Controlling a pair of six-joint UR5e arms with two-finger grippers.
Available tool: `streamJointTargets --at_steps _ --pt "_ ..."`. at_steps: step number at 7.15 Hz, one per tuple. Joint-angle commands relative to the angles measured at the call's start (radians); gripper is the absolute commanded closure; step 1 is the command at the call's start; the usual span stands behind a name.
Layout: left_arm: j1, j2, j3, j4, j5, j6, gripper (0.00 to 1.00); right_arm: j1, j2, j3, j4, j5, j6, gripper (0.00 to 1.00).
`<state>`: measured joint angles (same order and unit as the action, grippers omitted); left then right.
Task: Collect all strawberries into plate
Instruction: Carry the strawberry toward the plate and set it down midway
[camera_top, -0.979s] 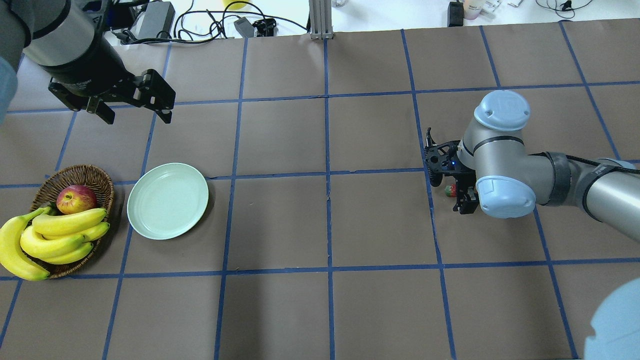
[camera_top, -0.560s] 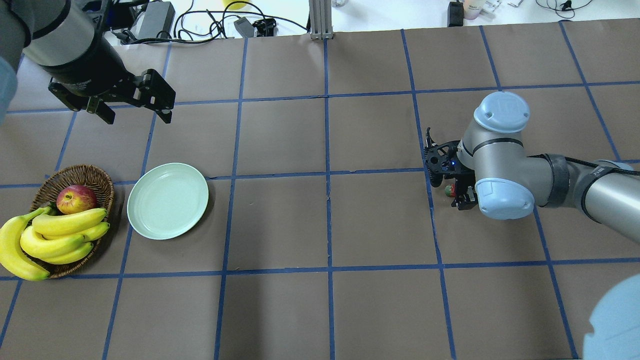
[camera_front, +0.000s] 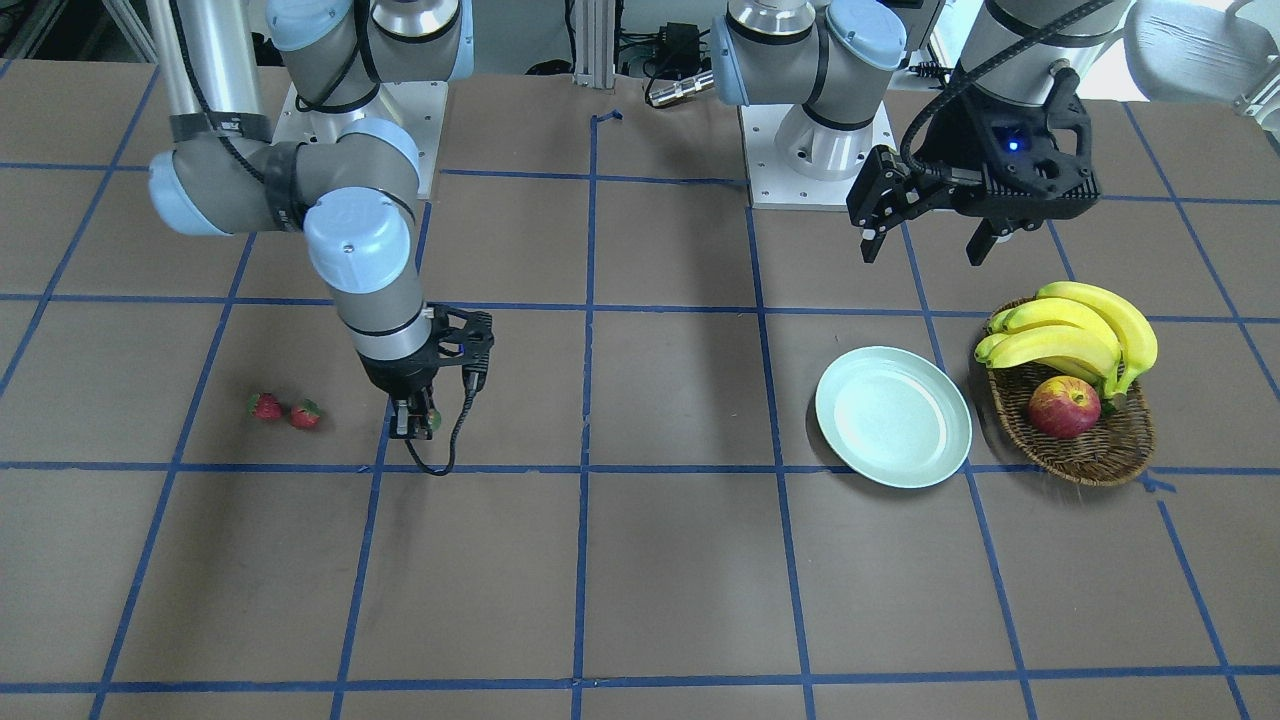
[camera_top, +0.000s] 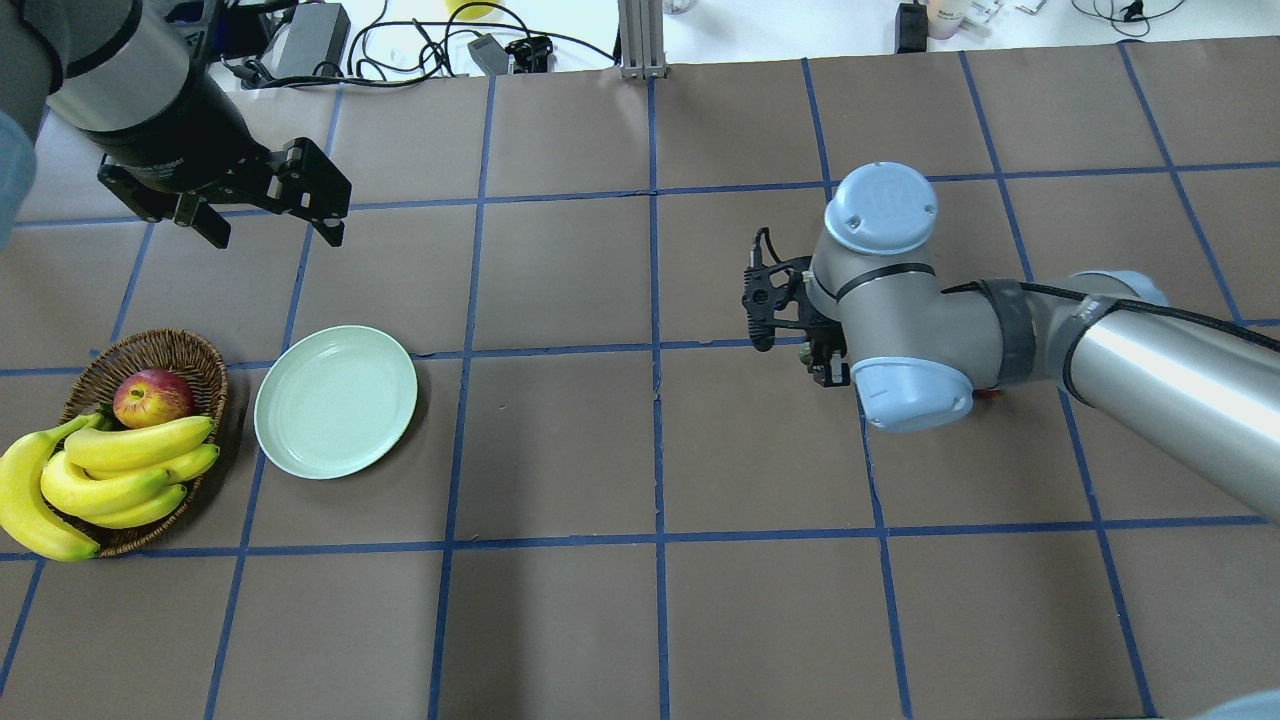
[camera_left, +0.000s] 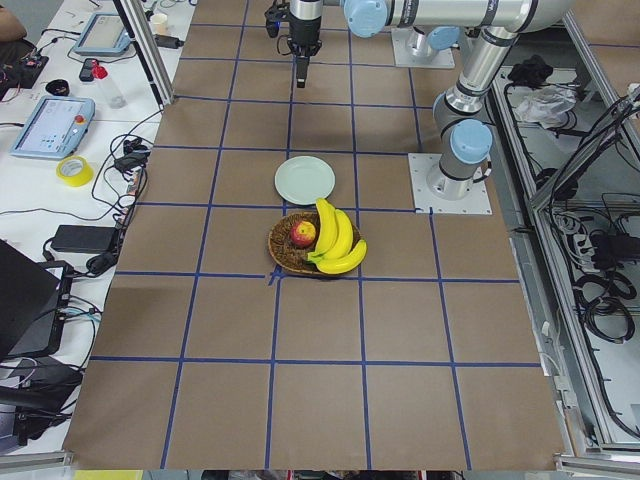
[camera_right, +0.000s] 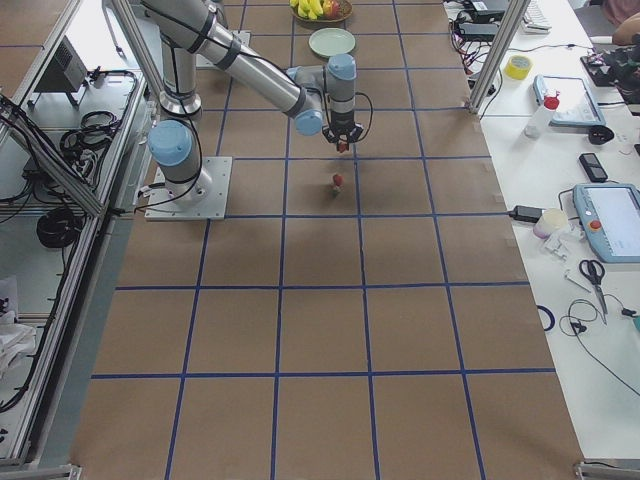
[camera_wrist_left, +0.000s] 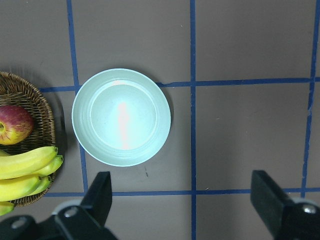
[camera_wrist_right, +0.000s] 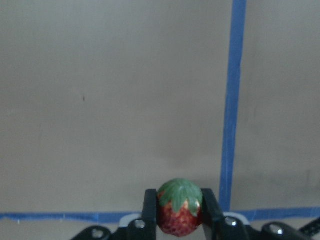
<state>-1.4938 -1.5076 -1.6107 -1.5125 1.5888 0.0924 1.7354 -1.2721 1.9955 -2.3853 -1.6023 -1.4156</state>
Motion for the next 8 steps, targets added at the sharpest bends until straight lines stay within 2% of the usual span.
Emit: streamJointTargets --at_steps 1,2,3,4,5,6,7,8 --pt "0.001 0.001 0.000 0.000 0.002 0.001 0.00 0.139 0.066 -0.108 0.025 0.084 0.177 0.99" --pt "0.001 0.001 0.000 0.000 0.000 0.001 0.00 0.182 0.129 -0.165 0.021 0.140 0.246 0.98" --pt "0.003 0.001 0.000 0.000 0.000 0.004 0.00 0.246 0.195 -0.212 0.021 0.165 0.373 0.98" --pt "0.004 0.001 0.003 0.000 0.002 0.012 0.00 0.266 0.230 -0.242 0.021 0.165 0.400 0.98" --pt "0.004 0.001 0.002 0.000 0.000 0.012 0.00 0.266 0.235 -0.242 0.026 0.153 0.400 0.76" --pt "0.006 0.000 0.000 0.000 0.000 0.012 0.00 0.265 0.228 -0.244 0.035 0.151 0.431 0.01" --pt "0.004 0.000 0.000 0.000 0.000 0.012 0.00 0.260 0.203 -0.245 0.044 0.100 0.446 0.00" --pt "0.004 0.000 0.000 0.000 0.000 0.012 0.00 0.242 0.166 -0.244 0.114 0.012 0.439 0.00"
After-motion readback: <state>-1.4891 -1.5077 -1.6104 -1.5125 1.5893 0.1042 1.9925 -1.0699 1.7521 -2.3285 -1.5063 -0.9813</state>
